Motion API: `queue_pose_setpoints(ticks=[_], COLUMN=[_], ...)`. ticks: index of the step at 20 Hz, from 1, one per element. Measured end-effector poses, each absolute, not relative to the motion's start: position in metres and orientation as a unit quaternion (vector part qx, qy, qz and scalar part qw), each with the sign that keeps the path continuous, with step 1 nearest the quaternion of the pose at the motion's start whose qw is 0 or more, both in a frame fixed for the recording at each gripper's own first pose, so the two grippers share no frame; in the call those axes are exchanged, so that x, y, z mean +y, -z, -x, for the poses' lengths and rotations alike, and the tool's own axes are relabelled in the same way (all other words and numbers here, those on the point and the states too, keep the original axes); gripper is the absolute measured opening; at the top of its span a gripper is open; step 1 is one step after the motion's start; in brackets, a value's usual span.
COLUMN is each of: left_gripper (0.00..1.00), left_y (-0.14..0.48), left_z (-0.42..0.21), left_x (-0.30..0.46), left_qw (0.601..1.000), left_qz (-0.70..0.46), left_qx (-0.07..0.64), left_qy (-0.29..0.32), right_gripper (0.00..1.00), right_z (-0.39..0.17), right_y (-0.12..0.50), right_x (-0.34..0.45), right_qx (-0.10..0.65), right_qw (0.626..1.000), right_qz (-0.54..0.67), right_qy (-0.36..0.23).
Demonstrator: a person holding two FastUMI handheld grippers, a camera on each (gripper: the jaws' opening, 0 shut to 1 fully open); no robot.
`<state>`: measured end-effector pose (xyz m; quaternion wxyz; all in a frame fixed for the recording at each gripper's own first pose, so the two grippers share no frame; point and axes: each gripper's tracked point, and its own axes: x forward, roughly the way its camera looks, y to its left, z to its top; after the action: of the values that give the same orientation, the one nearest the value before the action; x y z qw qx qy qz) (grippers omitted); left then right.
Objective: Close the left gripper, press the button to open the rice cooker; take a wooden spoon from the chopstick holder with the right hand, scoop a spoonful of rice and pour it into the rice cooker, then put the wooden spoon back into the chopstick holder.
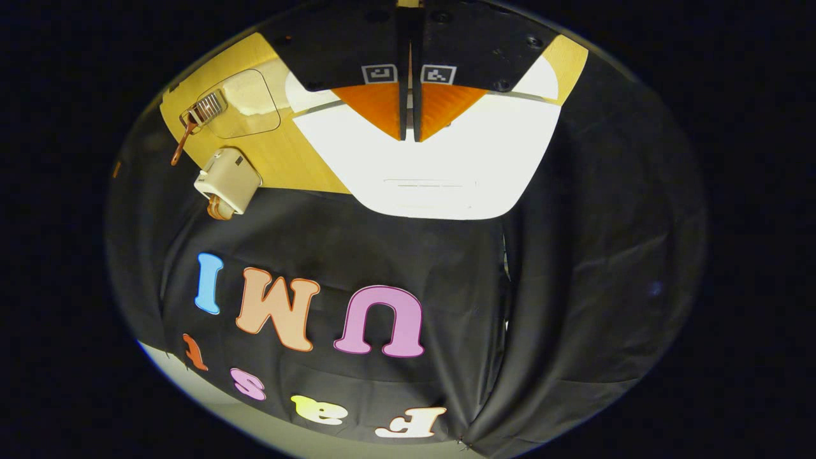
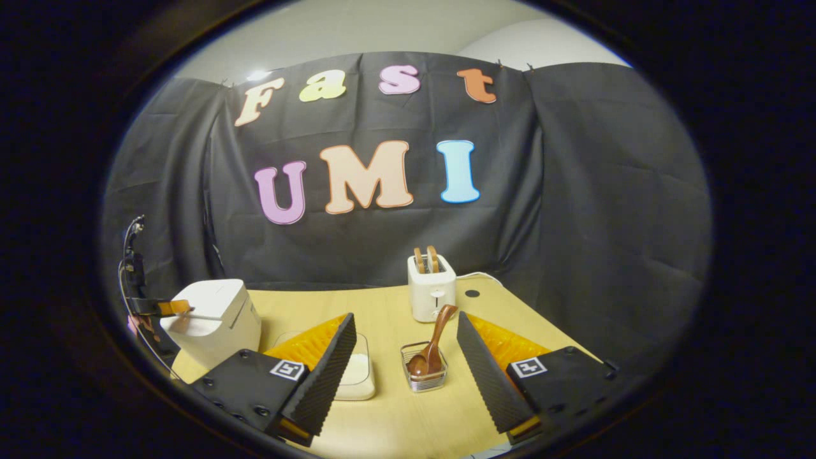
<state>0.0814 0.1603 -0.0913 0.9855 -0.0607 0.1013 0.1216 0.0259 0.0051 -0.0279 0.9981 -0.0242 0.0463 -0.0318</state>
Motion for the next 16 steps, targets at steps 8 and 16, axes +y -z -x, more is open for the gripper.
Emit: queue_pose_setpoints(ticks=[8, 16], left_gripper=[0.00, 0.00], left_y=[0.051, -0.006], left_z=[-0.077, -0.063], left_x=[0.158, 0.139], left_qw=[0.988, 0.988], left_qz=[0.007, -0.016], left_qx=[0.059, 0.002], left_qy=[-0.142, -0.155], right_gripper=[1.00, 1.00], right_z=[-0.029, -0.047], right_y=[0.027, 0.038], right_x=[-0.001, -0.006], right_qx=[0.043, 0.051], right_qw=[0.999, 0.999], right_qz=[0.020, 0.013], right_qy=[0.026, 0.001])
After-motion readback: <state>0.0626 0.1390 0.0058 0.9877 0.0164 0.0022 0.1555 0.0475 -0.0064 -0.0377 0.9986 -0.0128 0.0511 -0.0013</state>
